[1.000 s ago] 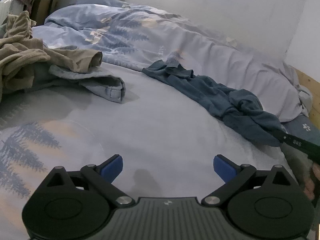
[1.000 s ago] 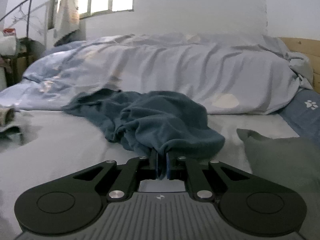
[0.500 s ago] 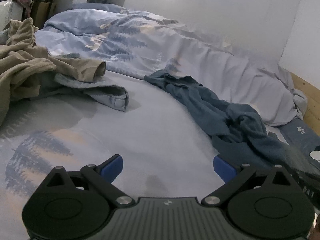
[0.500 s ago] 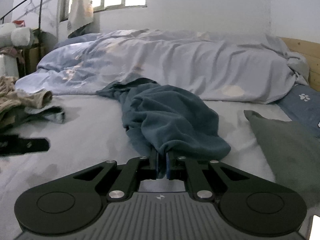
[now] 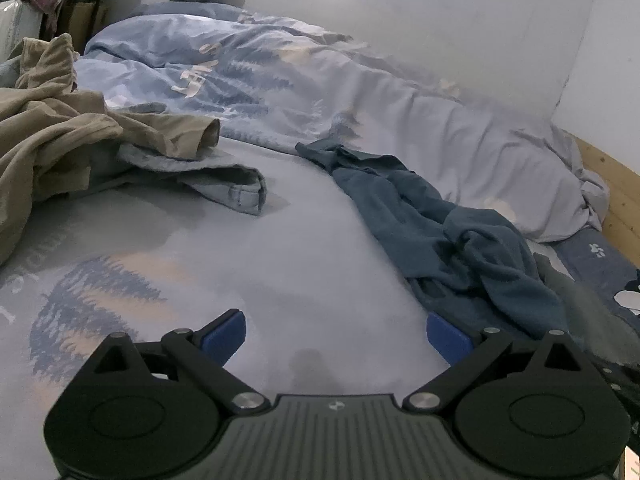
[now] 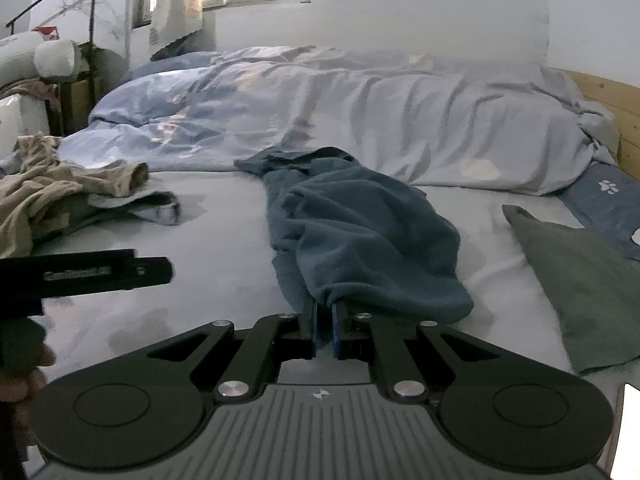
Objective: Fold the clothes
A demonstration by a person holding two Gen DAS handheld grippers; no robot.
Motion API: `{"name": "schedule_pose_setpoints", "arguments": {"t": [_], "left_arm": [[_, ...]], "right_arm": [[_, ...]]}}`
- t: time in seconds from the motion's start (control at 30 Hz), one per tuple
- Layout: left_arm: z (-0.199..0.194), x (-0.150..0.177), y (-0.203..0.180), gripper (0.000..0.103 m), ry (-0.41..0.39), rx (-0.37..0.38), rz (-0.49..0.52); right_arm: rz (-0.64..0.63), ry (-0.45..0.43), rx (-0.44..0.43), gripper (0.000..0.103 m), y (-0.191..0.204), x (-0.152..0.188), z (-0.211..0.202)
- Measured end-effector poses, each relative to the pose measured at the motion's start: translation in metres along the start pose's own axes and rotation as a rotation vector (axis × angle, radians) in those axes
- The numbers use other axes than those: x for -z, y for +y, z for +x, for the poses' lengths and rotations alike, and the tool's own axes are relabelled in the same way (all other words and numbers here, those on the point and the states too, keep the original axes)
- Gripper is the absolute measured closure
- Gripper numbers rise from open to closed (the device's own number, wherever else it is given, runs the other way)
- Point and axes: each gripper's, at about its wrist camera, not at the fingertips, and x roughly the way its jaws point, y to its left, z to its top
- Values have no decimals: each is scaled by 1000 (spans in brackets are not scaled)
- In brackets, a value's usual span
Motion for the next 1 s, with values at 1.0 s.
{"name": "schedule_pose_setpoints", "arguments": {"t": [1.0], "left_arm": [[22, 24, -59, 3, 75, 247, 66]], "right_arm": [[169, -31, 209, 93, -70, 56, -29]]}}
